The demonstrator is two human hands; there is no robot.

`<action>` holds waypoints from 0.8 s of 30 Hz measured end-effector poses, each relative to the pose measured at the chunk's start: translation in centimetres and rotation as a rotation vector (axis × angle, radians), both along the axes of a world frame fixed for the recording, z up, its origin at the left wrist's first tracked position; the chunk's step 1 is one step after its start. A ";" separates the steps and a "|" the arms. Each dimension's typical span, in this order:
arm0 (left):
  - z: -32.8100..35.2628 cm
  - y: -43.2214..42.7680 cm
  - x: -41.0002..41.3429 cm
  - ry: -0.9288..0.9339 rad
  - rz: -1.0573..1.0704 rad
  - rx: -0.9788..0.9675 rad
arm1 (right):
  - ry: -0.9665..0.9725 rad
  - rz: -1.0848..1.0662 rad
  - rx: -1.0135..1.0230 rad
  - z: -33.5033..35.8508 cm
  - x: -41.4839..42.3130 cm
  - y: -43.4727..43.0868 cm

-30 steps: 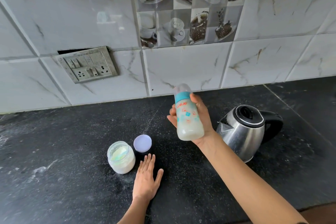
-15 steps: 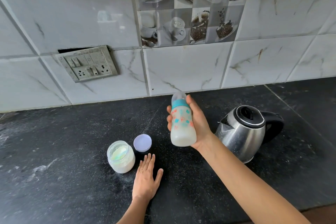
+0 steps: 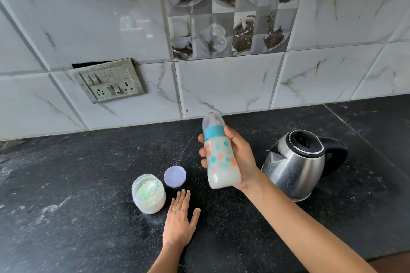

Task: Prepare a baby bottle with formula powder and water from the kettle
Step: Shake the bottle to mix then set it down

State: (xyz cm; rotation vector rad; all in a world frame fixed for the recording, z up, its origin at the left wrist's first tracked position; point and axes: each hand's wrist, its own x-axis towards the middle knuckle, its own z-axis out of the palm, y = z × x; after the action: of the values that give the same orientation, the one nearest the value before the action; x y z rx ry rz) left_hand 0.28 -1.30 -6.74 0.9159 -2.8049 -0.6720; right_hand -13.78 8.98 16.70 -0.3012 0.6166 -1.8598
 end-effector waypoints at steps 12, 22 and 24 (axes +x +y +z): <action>0.1 0.1 0.1 0.006 -0.007 -0.013 | -0.003 -0.059 -0.009 0.4 -0.3 -0.6; 0.4 0.2 0.0 0.005 -0.001 -0.031 | -0.174 -0.171 -0.012 1.0 -1.1 -0.7; 0.4 0.3 0.0 0.013 -0.006 -0.025 | -0.263 -0.200 -0.034 0.9 -1.3 -0.8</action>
State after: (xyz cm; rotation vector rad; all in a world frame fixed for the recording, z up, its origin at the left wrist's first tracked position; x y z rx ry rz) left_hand 0.32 -1.03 -6.35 0.8955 -2.7994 -0.6393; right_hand -15.10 8.15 17.59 -0.0145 0.4470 -2.0605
